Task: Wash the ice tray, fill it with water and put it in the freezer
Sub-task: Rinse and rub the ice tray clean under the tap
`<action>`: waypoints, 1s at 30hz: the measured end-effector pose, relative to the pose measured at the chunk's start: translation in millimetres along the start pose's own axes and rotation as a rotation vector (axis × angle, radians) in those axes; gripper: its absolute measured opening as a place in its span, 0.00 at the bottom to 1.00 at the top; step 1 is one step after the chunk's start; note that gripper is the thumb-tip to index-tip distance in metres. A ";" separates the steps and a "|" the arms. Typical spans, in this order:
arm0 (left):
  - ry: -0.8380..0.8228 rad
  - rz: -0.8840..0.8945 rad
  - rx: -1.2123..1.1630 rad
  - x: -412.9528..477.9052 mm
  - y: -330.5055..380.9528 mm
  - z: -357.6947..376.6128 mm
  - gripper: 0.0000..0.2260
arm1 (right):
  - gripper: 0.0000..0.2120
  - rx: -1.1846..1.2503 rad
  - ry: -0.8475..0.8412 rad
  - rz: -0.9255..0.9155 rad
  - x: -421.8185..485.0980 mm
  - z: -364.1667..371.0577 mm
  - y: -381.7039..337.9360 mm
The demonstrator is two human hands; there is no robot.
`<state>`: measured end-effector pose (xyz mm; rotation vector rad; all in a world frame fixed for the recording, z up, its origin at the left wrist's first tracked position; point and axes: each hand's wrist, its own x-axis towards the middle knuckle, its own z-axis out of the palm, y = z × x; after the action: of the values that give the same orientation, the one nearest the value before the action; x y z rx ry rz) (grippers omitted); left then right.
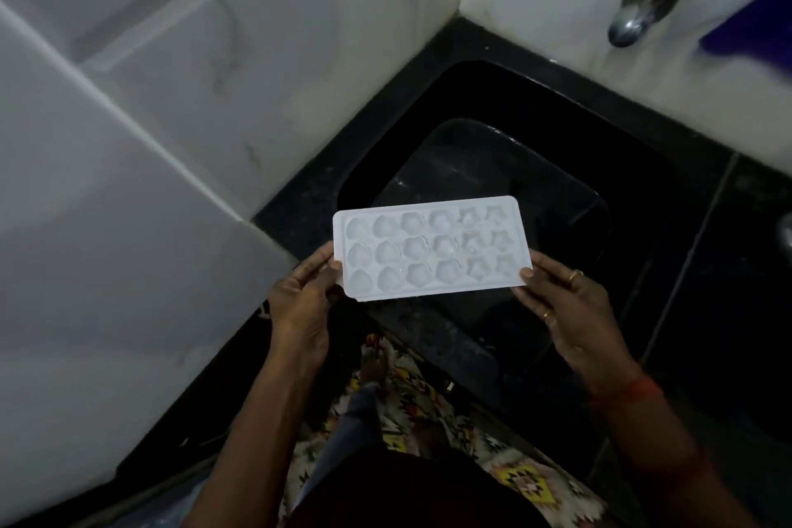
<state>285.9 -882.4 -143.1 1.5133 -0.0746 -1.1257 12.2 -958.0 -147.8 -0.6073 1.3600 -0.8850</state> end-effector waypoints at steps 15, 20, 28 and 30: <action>-0.288 -0.090 0.213 100.7 48.7 63.9 0.13 | 0.19 0.174 0.315 -0.073 14.3 28.6 21.2; -0.344 -0.100 0.284 116.8 48.9 84.6 0.14 | 0.13 0.158 0.388 -0.083 17.7 26.8 13.6; -0.362 -0.155 0.329 128.1 42.7 116.2 0.12 | 0.11 0.225 0.405 -0.081 25.6 13.0 1.5; -0.349 -0.173 0.334 127.4 41.2 122.6 0.12 | 0.09 0.219 0.393 -0.084 28.0 8.7 -1.7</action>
<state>293.8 -1062.3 -166.5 1.6199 -0.3934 -1.5685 20.0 -983.1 -161.1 -0.3317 1.5669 -1.2497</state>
